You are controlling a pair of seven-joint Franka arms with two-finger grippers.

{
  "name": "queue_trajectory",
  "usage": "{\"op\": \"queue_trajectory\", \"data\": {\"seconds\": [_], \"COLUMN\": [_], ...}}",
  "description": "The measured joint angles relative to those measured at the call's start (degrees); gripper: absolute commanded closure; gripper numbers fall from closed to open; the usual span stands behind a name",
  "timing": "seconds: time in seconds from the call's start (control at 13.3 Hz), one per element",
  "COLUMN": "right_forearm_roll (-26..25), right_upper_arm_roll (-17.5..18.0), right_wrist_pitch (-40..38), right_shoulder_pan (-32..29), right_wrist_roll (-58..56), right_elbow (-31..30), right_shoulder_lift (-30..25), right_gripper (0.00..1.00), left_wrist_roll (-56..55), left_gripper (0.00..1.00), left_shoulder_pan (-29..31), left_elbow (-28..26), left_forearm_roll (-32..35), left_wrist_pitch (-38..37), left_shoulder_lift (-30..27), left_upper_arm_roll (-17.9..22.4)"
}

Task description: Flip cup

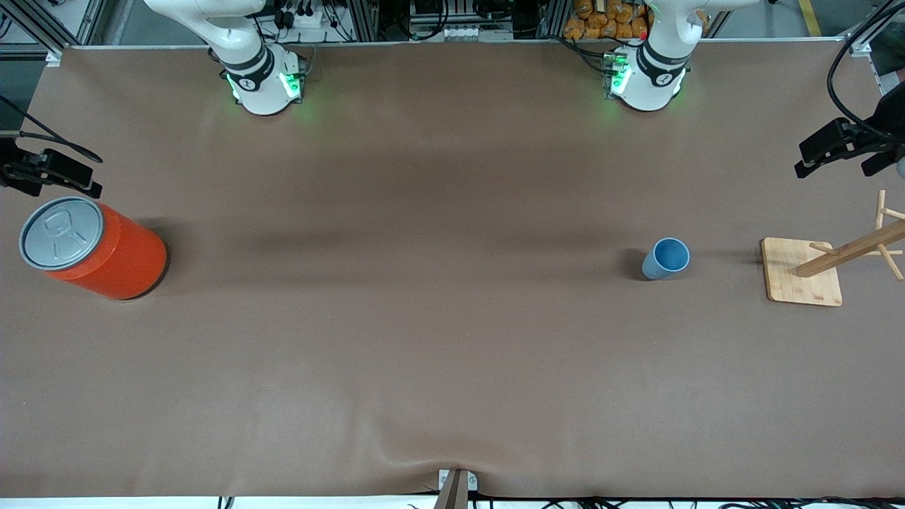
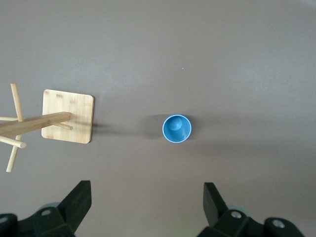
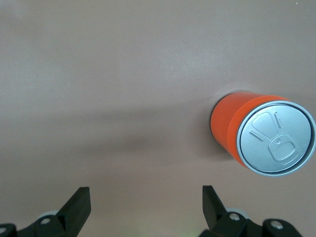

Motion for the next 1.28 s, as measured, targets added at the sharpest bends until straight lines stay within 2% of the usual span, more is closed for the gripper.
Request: {"op": "queue_trajectory", "data": {"seconds": [1.28], "right_forearm_roll": [0.0], "right_upper_arm_roll": [0.0], "right_wrist_pitch": [0.2], "right_shoulder_pan": [-0.1], "right_wrist_roll": [0.0], "right_elbow": [0.0], "right_shoulder_lift": [0.0], "right_gripper": [0.00], "left_wrist_roll": [0.0], "left_gripper": [0.00], "left_shoulder_pan": [0.0], "left_elbow": [-0.3], "left_forearm_roll": [0.0], "left_wrist_pitch": [-3.9], "left_shoulder_lift": [0.1], "left_upper_arm_roll": [-1.0]}}
